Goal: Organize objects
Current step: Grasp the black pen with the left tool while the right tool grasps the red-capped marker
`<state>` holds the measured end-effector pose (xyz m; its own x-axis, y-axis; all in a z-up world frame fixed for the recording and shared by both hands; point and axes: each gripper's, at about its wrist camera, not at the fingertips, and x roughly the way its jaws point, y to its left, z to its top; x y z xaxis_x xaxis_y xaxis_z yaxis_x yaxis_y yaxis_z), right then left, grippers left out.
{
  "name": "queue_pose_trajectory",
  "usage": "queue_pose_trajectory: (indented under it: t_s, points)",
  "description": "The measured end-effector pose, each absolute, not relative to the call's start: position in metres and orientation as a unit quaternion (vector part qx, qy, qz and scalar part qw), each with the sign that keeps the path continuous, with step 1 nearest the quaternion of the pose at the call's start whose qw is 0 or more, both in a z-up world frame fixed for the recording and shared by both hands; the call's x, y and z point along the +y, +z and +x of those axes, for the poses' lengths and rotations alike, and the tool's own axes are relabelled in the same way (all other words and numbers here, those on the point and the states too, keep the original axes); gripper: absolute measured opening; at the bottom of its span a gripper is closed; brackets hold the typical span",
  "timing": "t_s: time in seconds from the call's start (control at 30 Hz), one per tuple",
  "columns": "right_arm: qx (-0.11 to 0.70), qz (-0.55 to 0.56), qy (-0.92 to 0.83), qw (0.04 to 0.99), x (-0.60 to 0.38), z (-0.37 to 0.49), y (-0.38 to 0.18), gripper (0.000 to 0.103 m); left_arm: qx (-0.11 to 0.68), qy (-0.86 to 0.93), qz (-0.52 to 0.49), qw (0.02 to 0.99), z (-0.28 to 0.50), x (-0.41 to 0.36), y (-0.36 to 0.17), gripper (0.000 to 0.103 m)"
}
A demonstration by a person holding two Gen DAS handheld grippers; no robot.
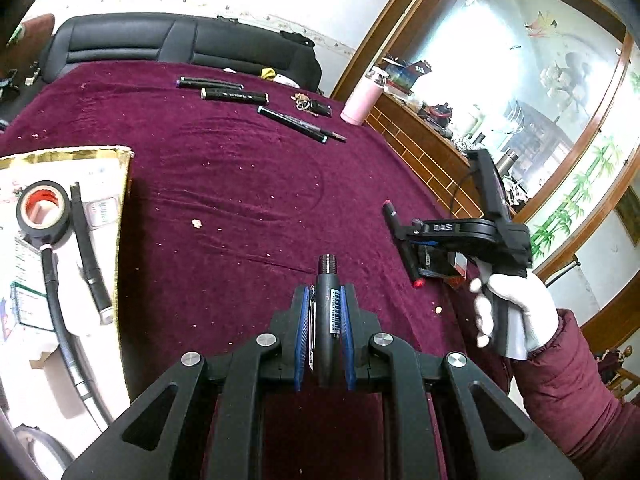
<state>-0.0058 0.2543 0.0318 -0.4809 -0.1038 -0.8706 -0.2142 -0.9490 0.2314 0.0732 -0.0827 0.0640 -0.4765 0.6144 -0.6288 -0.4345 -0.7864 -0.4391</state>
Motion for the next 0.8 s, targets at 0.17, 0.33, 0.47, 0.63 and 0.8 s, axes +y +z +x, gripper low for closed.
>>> queue_pose_trajectory:
  t_s: [0.17, 0.33, 0.47, 0.63, 0.8]
  points:
    - [0.218, -0.476, 0.851, -0.051, 0.244, 0.017, 0.05, 0.013, -0.117, 0.86, -0.4, 0.295, 0.08, -0.096, 0.071, 0.012]
    - [0.166, -0.464, 0.868, -0.057, 0.215, 0.02, 0.064, 0.013, -0.129, 0.868, -0.395, 0.272, 0.086, -0.116, 0.077, 0.012]
    - [0.128, -0.478, 0.869, -0.007, 0.219, 0.007, 0.055, 0.017, -0.127, 0.871, -0.393, 0.267, 0.095, -0.122, 0.078, 0.012]
    - [0.09, -0.509, 0.855, 0.044, 0.228, -0.009, 0.037, 0.024, -0.13, 0.866, -0.396, 0.276, 0.094, -0.116, 0.075, 0.012]
    - [0.063, -0.514, 0.854, 0.056, 0.225, -0.022, 0.023, 0.025, -0.131, 0.863, -0.397, 0.282, 0.096, -0.114, 0.072, 0.012]
